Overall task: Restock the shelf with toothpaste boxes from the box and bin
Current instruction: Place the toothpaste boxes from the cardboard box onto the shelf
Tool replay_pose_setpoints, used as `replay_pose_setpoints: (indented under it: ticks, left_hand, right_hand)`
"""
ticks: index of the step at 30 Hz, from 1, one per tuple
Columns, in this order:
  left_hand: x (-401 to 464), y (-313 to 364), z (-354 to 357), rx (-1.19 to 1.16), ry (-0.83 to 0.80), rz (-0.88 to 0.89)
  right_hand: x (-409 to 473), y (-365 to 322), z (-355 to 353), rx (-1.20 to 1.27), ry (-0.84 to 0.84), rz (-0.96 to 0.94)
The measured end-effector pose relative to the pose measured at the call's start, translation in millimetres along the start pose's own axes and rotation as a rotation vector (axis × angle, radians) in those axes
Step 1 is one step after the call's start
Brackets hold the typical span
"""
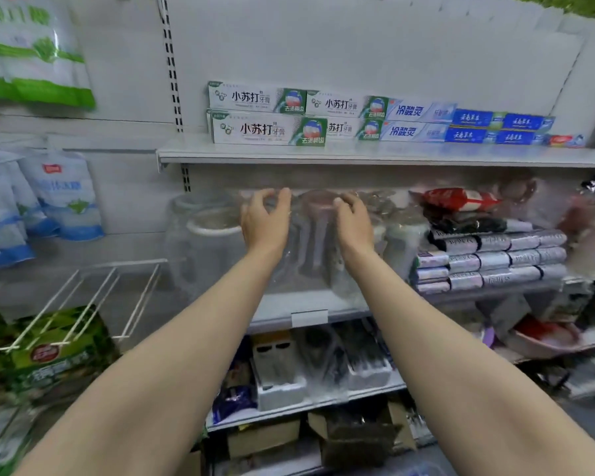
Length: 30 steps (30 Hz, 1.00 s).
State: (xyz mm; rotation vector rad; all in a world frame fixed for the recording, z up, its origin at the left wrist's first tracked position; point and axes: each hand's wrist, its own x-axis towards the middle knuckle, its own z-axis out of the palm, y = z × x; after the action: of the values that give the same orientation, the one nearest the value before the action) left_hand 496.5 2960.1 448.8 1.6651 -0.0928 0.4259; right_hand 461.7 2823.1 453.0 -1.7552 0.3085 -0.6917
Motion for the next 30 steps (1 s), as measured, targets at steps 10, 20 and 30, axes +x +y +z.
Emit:
replay_pose_setpoints:
  ticks: [10, 20, 30]
  left_hand:
    - [-77.2, -99.9, 29.1, -0.102, -0.085, -0.481]
    - [-199.5, -205.9, 38.7, -0.017, -0.018, -0.77]
    - [-315.8, -358.5, -5.6, 0.089, 0.106, -1.145]
  right_hand:
    - [-42.7, 107.9, -32.7, 0.041, -0.23, 0.308]
    - [-100.6, 243.0, -69.4, -0.117, -0.426, 0.535]
    - [-209.5, 411.0, -57.1, -0.214, -0.449, 0.87]
